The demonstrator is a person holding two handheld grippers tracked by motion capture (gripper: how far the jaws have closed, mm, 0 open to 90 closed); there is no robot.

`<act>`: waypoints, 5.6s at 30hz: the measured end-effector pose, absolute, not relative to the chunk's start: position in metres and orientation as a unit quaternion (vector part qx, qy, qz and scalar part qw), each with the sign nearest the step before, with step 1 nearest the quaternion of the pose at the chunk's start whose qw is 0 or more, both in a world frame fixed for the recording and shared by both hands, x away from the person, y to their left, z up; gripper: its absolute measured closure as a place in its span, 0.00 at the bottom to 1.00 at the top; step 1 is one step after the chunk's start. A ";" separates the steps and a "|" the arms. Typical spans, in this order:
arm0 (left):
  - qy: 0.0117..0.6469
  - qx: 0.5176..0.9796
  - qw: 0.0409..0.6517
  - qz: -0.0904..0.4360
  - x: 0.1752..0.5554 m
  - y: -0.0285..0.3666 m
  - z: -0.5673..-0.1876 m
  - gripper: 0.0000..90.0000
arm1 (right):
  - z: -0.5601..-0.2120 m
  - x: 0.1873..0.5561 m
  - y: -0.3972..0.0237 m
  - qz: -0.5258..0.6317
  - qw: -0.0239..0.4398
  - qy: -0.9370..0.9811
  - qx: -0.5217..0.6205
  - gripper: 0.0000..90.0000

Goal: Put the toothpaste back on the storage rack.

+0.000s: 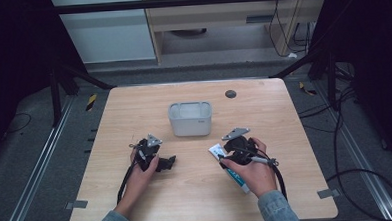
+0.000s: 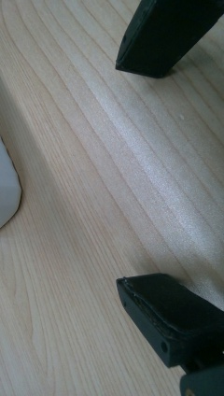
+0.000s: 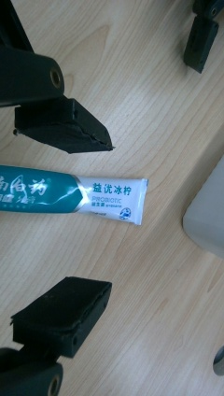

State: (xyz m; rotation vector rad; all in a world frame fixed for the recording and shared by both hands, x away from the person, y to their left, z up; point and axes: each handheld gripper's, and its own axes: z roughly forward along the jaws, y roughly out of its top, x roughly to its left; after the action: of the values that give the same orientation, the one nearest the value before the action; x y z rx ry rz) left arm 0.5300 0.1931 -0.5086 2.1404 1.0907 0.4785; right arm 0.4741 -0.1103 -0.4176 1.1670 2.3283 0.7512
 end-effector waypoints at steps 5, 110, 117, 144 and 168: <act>0.419 0.822 0.339 0.184 0.530 0.193 -0.509 0.00 | -0.422 0.482 -0.103 0.265 0.198 0.843 0.423 0.38; 0.419 0.822 0.340 0.183 0.531 0.193 -0.509 0.00 | -0.470 0.526 -0.088 0.150 0.082 0.869 0.464 0.64; 0.419 0.822 0.340 0.184 0.531 0.193 -0.509 0.00 | -0.469 0.527 -0.089 0.148 0.081 0.869 0.465 0.72; 0.419 0.822 0.340 0.184 0.531 0.193 -0.509 0.00 | -0.451 0.518 -0.103 0.172 0.103 0.860 0.470 0.89; 0.419 0.821 0.341 0.184 0.531 0.193 -0.509 0.00 | -0.397 0.525 -0.123 0.194 0.163 0.842 0.477 0.90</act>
State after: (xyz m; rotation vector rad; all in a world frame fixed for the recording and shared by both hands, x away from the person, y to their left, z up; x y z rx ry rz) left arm 0.5308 0.1926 -0.5088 2.1357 1.0903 0.4774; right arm 0.5254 -0.1229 -0.3967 1.3590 2.4012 0.5520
